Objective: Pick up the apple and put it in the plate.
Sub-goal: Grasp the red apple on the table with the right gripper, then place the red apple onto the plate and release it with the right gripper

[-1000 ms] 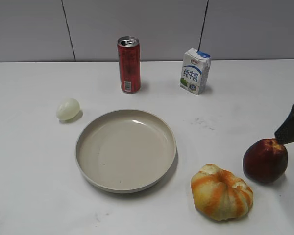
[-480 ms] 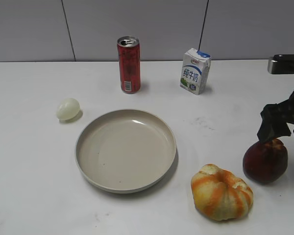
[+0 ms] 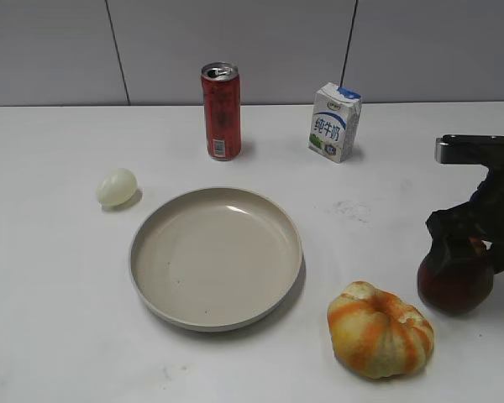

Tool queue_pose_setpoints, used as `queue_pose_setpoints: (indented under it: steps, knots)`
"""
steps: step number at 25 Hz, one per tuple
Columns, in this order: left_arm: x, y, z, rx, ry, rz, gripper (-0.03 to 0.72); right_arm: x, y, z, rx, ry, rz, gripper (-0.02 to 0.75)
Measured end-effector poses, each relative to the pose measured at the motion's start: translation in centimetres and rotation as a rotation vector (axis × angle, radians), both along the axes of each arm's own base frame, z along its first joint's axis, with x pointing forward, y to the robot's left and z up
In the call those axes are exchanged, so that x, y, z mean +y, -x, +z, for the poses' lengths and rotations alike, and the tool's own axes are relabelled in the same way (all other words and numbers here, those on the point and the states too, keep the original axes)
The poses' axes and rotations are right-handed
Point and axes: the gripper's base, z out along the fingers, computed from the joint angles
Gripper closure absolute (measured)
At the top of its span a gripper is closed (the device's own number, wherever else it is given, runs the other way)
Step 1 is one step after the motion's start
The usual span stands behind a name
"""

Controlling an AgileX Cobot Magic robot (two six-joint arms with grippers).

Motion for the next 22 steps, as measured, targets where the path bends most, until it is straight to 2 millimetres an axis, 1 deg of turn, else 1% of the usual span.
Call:
queue_pose_setpoints:
  steps: [6,9,12,15,16,18,21,22]
  knots:
    - [0.0,0.0,0.0,0.000,0.000,0.000,0.197,0.1,-0.5,0.5,0.030,0.000,0.006,0.127]
    - [0.0,0.0,0.0,0.000,0.000,0.000,0.197,0.6,-1.5,2.2,0.030,-0.004,0.024,0.127]
    - [0.0,0.0,0.0,0.000,0.000,0.000,0.197,2.3,-3.1,4.9,-0.027,-0.014,0.077,0.127]
    - [0.0,0.0,0.0,0.000,0.000,0.000,0.197,5.8,-4.2,7.9,-0.126,-0.047,0.163,0.127]
    - [0.0,0.0,0.0,0.000,0.000,0.000,0.197,6.9,-4.4,8.8,-0.157,-0.058,0.192,0.128]
    - [0.0,0.0,0.0,0.000,0.000,0.000,0.197,10.0,-4.5,10.6,-0.220,-0.085,0.269,0.128]
    - [0.0,0.0,0.0,0.000,0.000,0.000,0.197,14.5,-4.2,12.0,-0.274,-0.121,0.380,0.128]
    - [0.0,0.0,0.0,0.000,0.000,0.000,0.197,16.1,-4.1,12.1,-0.281,-0.131,0.415,0.128]
